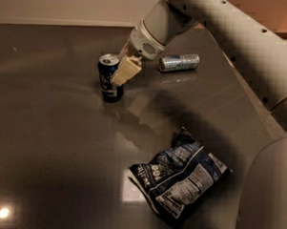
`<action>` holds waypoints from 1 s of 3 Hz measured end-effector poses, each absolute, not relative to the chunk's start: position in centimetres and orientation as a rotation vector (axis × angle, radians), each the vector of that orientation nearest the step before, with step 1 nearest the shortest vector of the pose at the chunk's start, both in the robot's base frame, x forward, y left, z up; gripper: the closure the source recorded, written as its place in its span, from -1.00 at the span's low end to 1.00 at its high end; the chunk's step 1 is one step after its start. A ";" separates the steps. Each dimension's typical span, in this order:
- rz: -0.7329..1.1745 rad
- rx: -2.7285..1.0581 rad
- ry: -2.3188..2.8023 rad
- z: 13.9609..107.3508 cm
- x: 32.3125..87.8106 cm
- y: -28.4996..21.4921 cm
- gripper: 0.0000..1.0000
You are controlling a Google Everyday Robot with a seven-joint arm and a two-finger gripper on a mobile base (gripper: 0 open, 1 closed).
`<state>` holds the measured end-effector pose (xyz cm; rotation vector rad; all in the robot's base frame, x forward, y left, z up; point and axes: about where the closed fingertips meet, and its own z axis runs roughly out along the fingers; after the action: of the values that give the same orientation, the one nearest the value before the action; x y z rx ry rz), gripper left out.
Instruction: Move pepsi can near blue chip bag
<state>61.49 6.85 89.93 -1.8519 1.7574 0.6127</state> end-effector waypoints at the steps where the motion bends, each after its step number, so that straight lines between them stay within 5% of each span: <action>1: 0.628 -1.874 1.758 90.8 59.6 4.7 1.00; 3: 0.590 -1.952 1.785 91.3 54.1 -0.3 1.00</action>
Offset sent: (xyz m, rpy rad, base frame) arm -0.0845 -0.0849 0.0240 -0.0879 0.0368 0.0562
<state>54.11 -0.32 91.29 -1.9515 1.7852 0.5899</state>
